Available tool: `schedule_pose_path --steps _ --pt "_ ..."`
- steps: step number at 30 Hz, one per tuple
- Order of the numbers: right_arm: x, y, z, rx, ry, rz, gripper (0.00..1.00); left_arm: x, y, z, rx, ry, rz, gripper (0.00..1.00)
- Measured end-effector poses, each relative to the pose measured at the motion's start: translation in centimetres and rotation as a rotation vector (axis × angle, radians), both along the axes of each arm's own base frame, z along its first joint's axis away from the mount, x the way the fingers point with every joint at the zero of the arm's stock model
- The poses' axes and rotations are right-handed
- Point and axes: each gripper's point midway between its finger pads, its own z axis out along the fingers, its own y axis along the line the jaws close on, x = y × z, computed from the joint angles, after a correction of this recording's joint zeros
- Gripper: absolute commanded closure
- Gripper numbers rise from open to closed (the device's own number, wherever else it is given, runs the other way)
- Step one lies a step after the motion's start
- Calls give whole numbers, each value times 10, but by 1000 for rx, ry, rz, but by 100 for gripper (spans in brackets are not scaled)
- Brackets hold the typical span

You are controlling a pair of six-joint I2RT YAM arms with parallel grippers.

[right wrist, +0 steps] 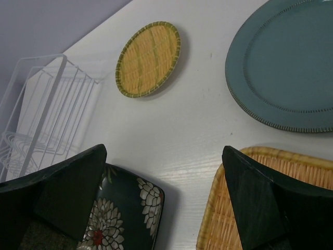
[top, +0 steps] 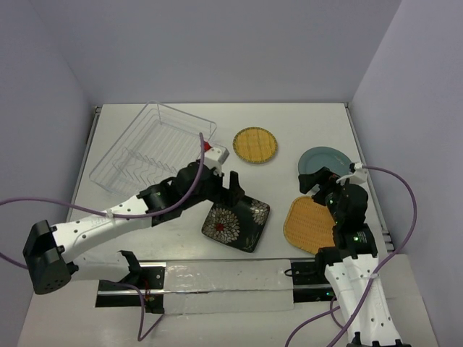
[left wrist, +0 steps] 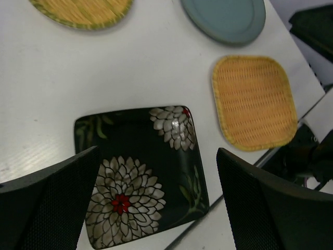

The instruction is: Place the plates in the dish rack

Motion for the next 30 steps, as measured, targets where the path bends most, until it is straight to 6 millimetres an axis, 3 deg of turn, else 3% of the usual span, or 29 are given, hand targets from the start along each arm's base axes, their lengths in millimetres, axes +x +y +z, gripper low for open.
schedule_pose_path --steps 5,11,14,19,30 --pt "-3 -1 1 -4 -18 -1 0 -17 -18 -27 42 43 -61 1" --pt "-3 4 -10 1 16 23 1 -22 -6 -71 107 123 -18 1" --pt "-4 9 -22 10 51 50 0 -14 1 -85 121 153 16 1" --pt "-8 18 -46 32 117 100 0 17 23 -108 117 203 101 1" --pt "-30 52 -96 53 261 254 1 14 31 -163 150 318 76 3"
